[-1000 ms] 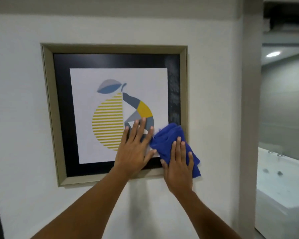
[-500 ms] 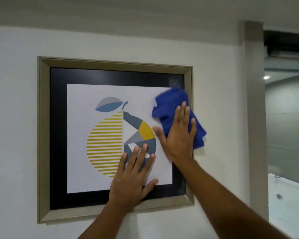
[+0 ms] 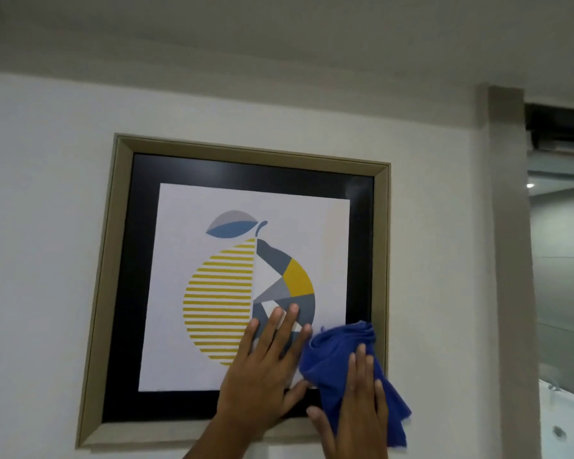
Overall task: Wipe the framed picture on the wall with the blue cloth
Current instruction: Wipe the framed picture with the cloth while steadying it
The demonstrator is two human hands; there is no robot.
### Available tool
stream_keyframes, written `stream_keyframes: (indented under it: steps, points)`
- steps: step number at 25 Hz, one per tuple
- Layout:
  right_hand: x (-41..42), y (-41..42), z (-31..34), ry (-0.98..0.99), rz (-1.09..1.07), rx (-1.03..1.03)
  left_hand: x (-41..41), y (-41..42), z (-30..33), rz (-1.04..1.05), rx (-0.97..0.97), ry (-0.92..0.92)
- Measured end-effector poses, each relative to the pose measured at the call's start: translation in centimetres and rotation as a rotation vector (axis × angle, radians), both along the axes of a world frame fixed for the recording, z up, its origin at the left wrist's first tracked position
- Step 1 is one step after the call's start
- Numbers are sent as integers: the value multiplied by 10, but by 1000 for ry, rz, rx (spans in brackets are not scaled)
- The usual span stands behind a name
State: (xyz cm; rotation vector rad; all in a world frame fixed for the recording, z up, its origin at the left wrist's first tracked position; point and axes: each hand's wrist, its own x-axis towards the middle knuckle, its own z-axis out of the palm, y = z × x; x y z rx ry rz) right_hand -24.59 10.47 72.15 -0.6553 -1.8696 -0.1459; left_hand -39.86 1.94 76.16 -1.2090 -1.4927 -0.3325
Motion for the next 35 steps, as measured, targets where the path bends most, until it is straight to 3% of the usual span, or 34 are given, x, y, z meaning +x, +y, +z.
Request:
stream_keyframes:
  steps: [3,8,10,14,18,21,24,26,30,32,35]
  points:
    - [10,4,35,-5,42,85,1,-2,4,-11,-22,-30]
    - [-4,25,228,159,9,162,-4,2,-1,1,-34,-29]
    - [-13,30,262,172,-81,223,-5,2,-2,0,-31,-34]
    - [-12,31,208,207,-141,299,-5,1,-1,-3,-19,-10]
    - [-18,19,58,180,-1,133,-4,2,0,-18,-5,-2]
    - [-9,26,-7,90,-80,237,-1,0,-1,-23,12,14]
    - [-2,25,42,103,7,168,-3,0,-1,-27,35,-4]
    - [-6,23,108,218,59,154,-3,1,-3,-14,25,-1]
    - [-1,31,236,171,-11,247,-2,2,-6,-17,46,22]
    - [-4,37,241,183,-28,250,-2,2,-5,-21,46,20]
    - [-18,28,149,260,-23,182,-2,3,-7,-58,68,-12]
